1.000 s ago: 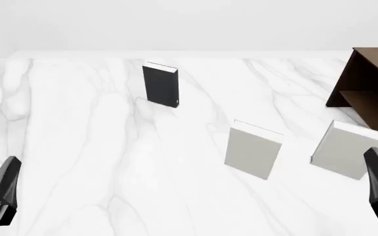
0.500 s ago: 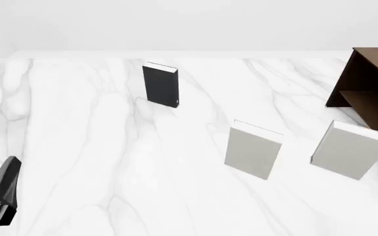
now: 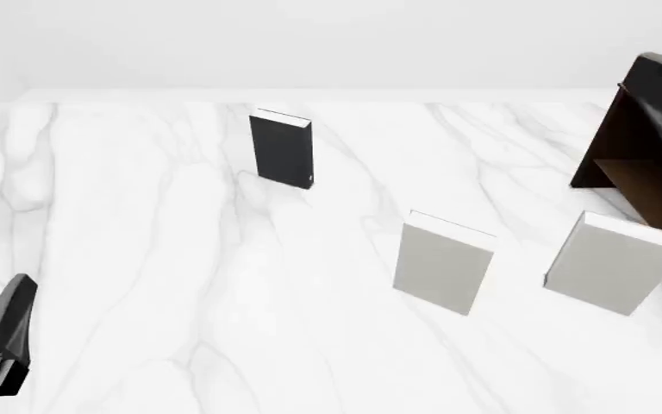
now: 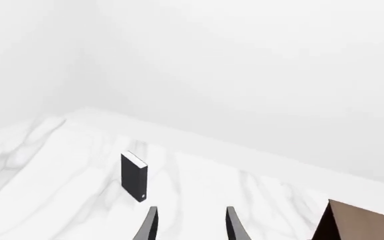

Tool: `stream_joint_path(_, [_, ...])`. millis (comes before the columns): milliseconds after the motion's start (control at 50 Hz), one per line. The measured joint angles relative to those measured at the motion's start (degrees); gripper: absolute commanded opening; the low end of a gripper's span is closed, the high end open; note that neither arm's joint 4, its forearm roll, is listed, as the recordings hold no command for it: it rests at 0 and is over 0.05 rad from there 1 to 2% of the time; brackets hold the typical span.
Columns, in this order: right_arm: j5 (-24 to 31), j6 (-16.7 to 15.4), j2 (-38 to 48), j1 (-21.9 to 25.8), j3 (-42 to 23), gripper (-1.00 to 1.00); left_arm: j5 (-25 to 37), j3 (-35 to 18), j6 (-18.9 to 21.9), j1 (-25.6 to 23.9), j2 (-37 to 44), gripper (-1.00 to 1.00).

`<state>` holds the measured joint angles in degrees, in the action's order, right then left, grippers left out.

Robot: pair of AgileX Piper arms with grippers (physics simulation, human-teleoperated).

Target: Pick up the book on the left and place it on top of the shelf.

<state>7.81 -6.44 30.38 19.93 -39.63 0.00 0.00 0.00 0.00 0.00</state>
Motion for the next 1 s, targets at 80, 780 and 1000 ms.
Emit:
stream_joint_path(80, [-0.32,-0.39,2.94,0.87,-1.85,1.00,0.00,0.00,0.00,0.00,0.00,1.00])
stream_joint_path(780, [-5.14,-0.55,24.89,5.56,-11.41,1.00,0.00,0.00,0.00,0.00,0.00,1.00])
stream_joint_path(1000, [-6.83,-0.11,30.40,6.17,-12.90,1.00,0.00,0.00,0.00,0.00,0.00,1.00])
